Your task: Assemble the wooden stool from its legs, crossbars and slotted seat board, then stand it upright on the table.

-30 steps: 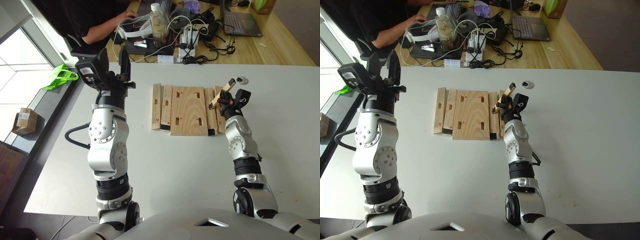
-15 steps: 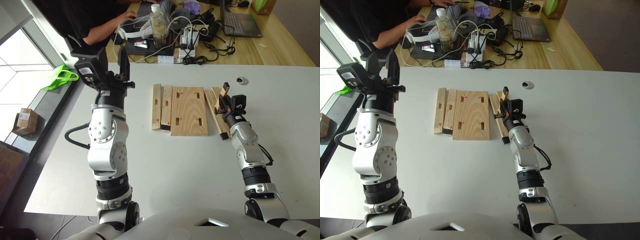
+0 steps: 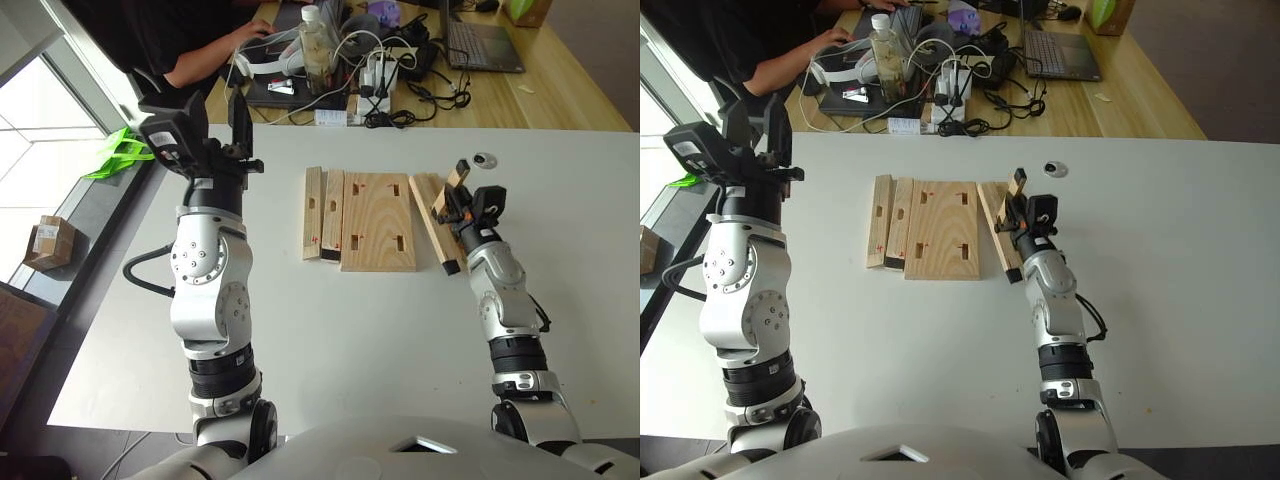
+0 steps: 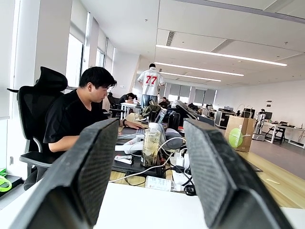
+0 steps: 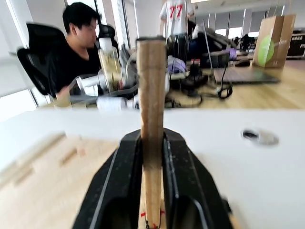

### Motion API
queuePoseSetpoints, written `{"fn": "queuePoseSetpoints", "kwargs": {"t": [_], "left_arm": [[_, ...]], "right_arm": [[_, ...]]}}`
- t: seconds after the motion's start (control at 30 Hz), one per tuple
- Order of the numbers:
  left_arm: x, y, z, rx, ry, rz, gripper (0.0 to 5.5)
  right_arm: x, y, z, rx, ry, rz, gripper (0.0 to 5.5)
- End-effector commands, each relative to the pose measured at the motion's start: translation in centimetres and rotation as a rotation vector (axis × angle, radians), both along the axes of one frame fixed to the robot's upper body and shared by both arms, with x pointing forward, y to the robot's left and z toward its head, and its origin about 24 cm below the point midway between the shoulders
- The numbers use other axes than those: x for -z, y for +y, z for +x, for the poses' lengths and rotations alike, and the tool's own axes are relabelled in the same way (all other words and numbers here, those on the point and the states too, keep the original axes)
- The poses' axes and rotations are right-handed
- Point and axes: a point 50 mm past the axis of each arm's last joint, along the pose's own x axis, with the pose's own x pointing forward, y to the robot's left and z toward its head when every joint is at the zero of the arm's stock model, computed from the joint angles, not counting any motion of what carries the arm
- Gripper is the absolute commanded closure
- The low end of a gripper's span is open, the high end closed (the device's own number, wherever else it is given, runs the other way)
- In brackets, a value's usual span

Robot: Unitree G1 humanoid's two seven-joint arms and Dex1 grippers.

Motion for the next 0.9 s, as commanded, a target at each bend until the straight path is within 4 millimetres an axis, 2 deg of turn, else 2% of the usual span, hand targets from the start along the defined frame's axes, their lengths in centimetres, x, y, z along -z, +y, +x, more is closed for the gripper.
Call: {"fn": "queuePoseSetpoints", "kwargs": {"t": [0.03,0.17,0.27,0.4,0.57,0.6,0.73,0.77,0.83,0.9], "left_arm": [[-0.3,0.2,0.2,-0.01,-0.005,0.018,3.03],[-0.3,0.2,0.2,-0.013,-0.004,0.018,3.03],[-0.3,0.3,0.1,-0.014,-0.001,0.018,3.03],[-0.3,0.3,0.1,-0.016,-0.002,0.017,3.03],[-0.3,0.3,0.1,-0.018,-0.005,0.016,3.03],[-0.3,0.3,0.1,-0.018,-0.006,0.016,3.03],[-0.4,0.2,0.2,-0.013,-0.006,0.019,3.03],[-0.4,0.2,0.2,-0.014,-0.005,0.019,3.03],[-0.3,0.2,0.2,-0.015,-0.004,0.019,3.03],[-0.3,0.2,0.2,-0.015,-0.005,0.019,3.03]], "right_arm": [[-1.8,0.4,0.4,-0.017,-0.053,0.005,5.12],[1.3,-0.5,-0.9,0.004,0.067,-0.052,5.12],[2.8,-1.1,-1.9,0.004,0.131,-0.091,5.12],[5.3,-1.8,-3.0,-0.079,0.28,-0.153,5.12],[4.7,-2.1,-2.0,-0.049,0.243,-0.142,5.12],[4.6,-1.9,-1.9,-0.052,0.231,-0.14,4.75],[3.7,-1.2,-1.8,-0.059,0.173,-0.104,4.19],[3.2,-1.1,-1.7,-0.059,0.149,-0.091,3.98],[1.7,-1.0,-1.4,-0.053,0.087,-0.06,3.98],[-0.8,-1.0,-0.9,-0.056,-0.008,-0.025,3.98]]}}
